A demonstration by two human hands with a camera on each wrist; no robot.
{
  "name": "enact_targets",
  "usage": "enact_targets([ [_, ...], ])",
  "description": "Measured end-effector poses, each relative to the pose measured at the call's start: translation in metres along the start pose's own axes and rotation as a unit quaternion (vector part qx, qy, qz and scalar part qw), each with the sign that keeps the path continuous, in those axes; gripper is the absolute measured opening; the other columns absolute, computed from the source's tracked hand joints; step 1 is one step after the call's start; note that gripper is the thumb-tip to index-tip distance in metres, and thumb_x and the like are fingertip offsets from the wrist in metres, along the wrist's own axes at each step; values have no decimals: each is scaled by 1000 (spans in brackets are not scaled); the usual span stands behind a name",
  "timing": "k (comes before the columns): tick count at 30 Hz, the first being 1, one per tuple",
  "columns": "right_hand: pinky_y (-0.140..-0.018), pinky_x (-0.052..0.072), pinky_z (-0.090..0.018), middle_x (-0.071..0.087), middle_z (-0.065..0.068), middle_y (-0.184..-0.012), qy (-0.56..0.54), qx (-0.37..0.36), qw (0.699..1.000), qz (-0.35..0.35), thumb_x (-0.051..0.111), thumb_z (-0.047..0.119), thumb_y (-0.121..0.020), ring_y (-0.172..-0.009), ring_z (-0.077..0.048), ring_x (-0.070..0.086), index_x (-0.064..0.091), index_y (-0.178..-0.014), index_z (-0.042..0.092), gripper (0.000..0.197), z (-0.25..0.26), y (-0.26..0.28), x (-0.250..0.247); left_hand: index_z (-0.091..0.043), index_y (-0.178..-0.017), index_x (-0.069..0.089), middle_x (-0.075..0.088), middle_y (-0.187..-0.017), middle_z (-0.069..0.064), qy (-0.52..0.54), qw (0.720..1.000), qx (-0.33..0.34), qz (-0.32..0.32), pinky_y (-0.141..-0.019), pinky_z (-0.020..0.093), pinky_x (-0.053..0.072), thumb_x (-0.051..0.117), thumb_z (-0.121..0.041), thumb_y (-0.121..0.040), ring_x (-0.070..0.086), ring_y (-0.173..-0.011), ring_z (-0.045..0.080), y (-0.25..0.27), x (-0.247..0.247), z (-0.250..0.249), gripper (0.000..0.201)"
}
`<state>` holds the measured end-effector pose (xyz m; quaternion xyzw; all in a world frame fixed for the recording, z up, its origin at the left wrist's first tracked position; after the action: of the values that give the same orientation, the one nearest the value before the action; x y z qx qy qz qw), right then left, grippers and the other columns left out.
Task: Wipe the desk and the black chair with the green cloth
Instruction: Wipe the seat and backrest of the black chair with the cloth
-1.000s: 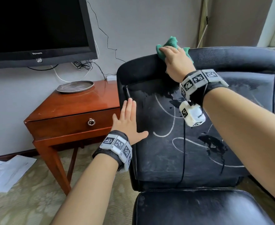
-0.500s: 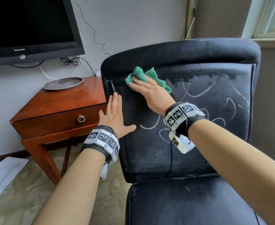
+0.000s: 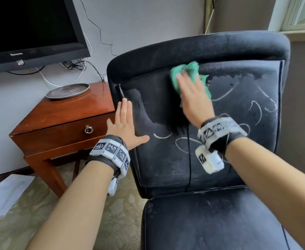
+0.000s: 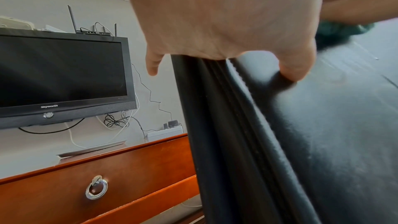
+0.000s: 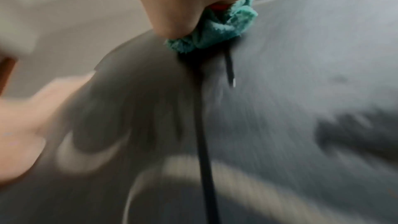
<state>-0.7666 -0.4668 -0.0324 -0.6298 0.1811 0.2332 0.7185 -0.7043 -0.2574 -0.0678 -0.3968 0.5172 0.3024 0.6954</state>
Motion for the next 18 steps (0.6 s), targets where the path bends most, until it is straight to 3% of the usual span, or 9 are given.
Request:
enact_targets([
  [2, -116, 15, -43, 23, -14, -155, -2, 112, 993, -30, 37, 5, -91, -143, -41, 15, 26, -147, 5, 58, -28, -23, -20, -5, -134, -37, -32, -152, 9, 0, 1000, 0, -3, -113, 46, 24, 47, -75, -76, -21, -143, 22, 0, 0, -1, 123],
  [4, -119, 5, -39, 15, -9, -157, -20, 170, 985, -38, 33, 12, -96, -145, -35, 5, 19, -150, 8, 56, -43, -34, -29, -6, -127, -41, -32, -152, 9, 0, 1000, 1, -5, -113, 45, 23, 47, -75, -76, -21, -143, 23, 0, -1, -1, 122],
  [8, -116, -5, -42, 9, -5, -159, -64, 154, 986, -8, 38, 15, -95, -146, -34, -3, 15, -151, 13, 61, -20, -18, -12, -6, -125, -42, -34, -150, 11, -2, 1000, 4, 2, -114, 46, 21, 46, -77, -75, -23, -142, 24, -1, 2, 1, 124],
  [12, -116, 3, -48, 14, -9, -158, -83, 69, 992, 63, 43, 8, -87, -145, -35, 6, 20, -150, 11, 67, 7, 42, 23, -2, -140, -32, -33, -151, 11, 10, 1000, 6, -9, -113, 47, 23, 50, -76, -74, -22, -143, 24, -2, 3, 1, 128],
  [15, -111, 18, -55, 28, -12, -153, -44, -5, 990, 134, 39, 14, -84, -139, -44, 21, 26, -147, 9, 64, 20, 101, 52, -2, -142, -28, -32, -152, 10, 21, 1000, 3, -14, -112, 48, 23, 52, -74, -73, -22, -143, 24, -2, 2, -1, 128],
  [18, -110, 26, -55, 31, -13, -151, -7, -24, 983, 181, 34, 19, -84, -137, -45, 28, 26, -145, 9, 62, 22, 119, 60, -3, -142, -28, -32, -152, 10, 20, 1000, 1, -14, -111, 48, 23, 52, -74, -74, -22, -143, 24, -1, 2, -1, 127],
])
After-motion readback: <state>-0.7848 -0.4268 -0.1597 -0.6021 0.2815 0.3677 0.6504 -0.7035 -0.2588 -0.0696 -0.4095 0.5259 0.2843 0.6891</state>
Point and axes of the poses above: each hand's wrist, its own y-axis away from the middle knuckle, its own x-axis out of the palm, z = x × y, the point moved 4 cm from there along -y, towards the middle knuckle
